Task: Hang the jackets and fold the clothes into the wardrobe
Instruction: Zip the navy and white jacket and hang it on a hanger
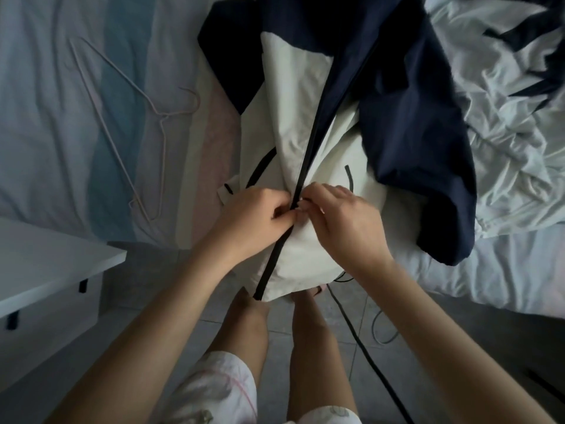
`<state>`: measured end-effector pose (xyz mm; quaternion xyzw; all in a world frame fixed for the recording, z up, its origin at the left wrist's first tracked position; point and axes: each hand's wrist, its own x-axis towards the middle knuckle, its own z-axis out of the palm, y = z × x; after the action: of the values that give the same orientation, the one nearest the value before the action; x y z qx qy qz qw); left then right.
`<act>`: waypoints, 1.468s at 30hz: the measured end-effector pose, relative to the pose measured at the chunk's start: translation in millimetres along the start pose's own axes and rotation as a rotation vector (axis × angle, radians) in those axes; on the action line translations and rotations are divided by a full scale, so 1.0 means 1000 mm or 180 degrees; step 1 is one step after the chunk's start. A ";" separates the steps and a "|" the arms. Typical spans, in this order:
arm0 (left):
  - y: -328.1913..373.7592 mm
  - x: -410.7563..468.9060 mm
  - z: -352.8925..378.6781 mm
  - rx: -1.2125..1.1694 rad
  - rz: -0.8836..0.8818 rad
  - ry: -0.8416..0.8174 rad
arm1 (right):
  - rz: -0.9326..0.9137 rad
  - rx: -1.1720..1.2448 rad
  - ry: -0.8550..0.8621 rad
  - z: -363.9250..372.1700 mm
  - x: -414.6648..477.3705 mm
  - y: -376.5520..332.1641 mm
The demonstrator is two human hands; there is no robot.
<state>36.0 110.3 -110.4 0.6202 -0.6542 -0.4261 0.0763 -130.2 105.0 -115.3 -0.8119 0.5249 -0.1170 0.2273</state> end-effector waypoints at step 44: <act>0.040 0.067 -0.029 0.0012 -0.0097 0.0669 | -0.0096 -0.0400 0.0915 -0.029 0.079 0.040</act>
<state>9.6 33.2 -94.5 0.6715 -0.6338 -0.3586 0.1369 -141.6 12.6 -113.7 -0.8071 0.5461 -0.2024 0.0968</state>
